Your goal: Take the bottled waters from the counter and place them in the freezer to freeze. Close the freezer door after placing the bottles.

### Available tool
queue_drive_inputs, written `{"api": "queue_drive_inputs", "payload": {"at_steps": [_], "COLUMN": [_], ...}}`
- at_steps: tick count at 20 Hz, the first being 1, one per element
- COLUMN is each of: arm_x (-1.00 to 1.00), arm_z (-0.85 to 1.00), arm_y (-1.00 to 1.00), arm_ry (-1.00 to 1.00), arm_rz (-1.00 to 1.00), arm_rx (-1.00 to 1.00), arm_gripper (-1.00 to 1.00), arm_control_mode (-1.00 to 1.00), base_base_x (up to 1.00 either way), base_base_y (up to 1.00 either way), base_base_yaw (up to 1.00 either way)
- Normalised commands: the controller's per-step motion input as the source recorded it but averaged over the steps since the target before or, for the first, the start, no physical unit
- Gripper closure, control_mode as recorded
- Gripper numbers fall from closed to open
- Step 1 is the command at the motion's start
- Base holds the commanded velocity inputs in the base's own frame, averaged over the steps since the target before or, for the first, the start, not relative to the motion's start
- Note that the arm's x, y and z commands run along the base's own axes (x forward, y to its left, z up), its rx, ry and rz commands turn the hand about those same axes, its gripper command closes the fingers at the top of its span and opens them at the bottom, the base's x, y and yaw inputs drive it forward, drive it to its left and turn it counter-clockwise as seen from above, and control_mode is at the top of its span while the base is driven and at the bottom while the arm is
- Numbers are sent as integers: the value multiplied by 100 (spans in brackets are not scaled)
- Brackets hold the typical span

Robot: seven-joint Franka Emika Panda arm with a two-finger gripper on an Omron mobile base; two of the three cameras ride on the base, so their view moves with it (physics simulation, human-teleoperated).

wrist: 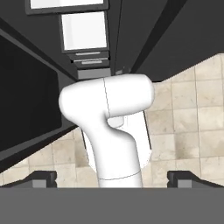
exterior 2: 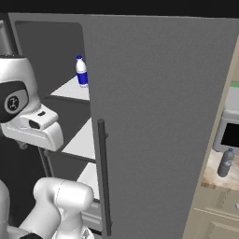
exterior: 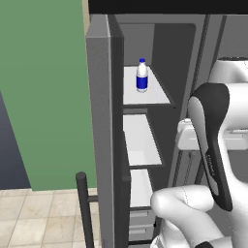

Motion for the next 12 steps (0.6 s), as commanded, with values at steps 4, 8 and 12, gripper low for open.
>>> {"api": "queue_drive_inputs", "payload": {"at_steps": [4,8,12], "arm_x": [0,0,0], "arm_z": [-41,-30,-22], "arm_y": [0,0,0], "arm_ry": [12,6,2], "arm_rz": [0,0,0], "arm_rx": [0,0,0], "arm_gripper": [-100,-100,-100], "arm_control_mode": [-100,-100,-100], "base_base_x": [0,0,0], "base_base_y": [0,0,0], "base_base_yaw": [0,0,0]}}
